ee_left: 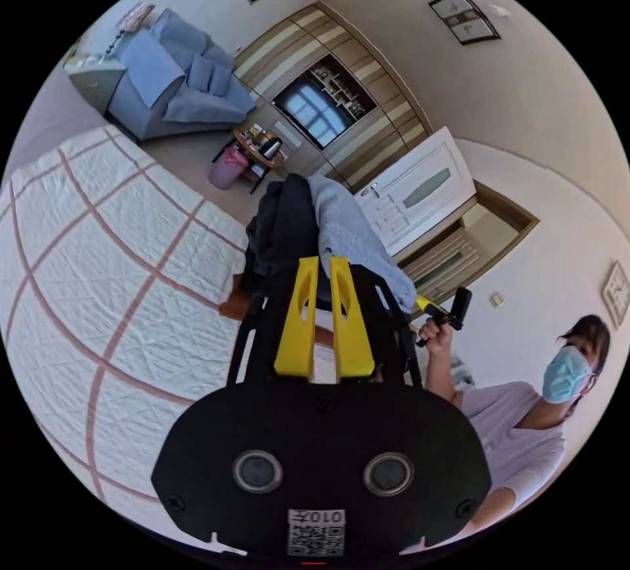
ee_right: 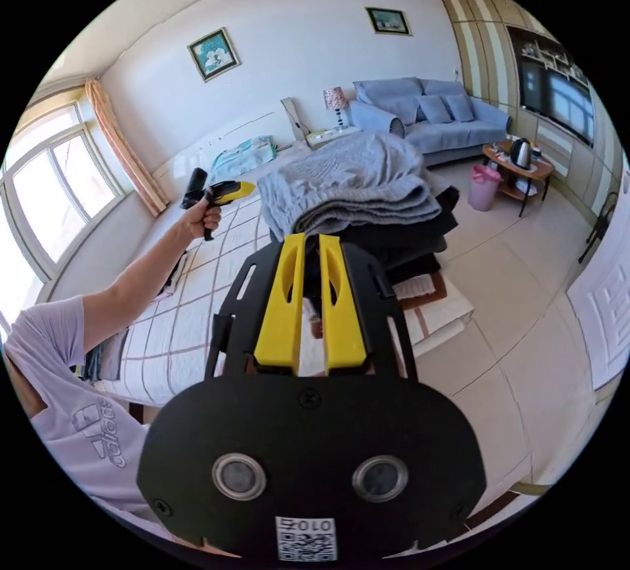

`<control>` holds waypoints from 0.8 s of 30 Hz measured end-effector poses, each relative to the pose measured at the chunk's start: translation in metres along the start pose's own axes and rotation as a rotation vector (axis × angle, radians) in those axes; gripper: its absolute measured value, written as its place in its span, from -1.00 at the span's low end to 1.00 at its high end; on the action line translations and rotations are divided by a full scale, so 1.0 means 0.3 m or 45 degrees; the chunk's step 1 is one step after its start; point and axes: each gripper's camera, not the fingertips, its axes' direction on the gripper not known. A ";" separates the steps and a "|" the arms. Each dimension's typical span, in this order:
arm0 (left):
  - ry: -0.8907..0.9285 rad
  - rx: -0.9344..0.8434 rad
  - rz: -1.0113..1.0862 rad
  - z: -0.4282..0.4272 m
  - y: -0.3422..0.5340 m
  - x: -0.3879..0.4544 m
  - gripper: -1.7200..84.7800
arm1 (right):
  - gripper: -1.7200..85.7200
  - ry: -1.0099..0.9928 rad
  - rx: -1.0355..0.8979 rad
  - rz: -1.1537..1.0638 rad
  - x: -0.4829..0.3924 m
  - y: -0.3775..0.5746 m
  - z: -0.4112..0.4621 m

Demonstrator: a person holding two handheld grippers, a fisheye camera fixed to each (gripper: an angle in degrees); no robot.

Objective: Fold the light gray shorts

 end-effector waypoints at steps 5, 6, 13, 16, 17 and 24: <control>-0.015 -0.153 0.420 0.156 -0.079 0.412 -0.87 | -0.79 0.055 0.084 0.068 0.187 -0.157 0.035; -0.034 -0.181 0.489 0.220 -0.080 0.498 -0.87 | -0.79 0.065 0.072 0.081 0.209 -0.173 0.061; 0.099 -0.467 0.684 0.577 0.055 0.836 -0.84 | -0.86 -0.033 -0.048 0.091 0.328 -0.187 0.287; 0.133 -0.467 0.621 0.572 0.077 0.852 -0.84 | -0.87 0.047 -0.067 0.102 0.365 -0.199 0.260; 0.150 -0.466 0.597 0.569 0.076 0.853 -0.84 | -0.87 0.082 -0.081 0.099 0.387 -0.209 0.265; 0.057 -0.495 0.471 0.508 0.122 0.958 -0.85 | -0.88 0.123 -0.185 0.141 0.470 -0.189 0.358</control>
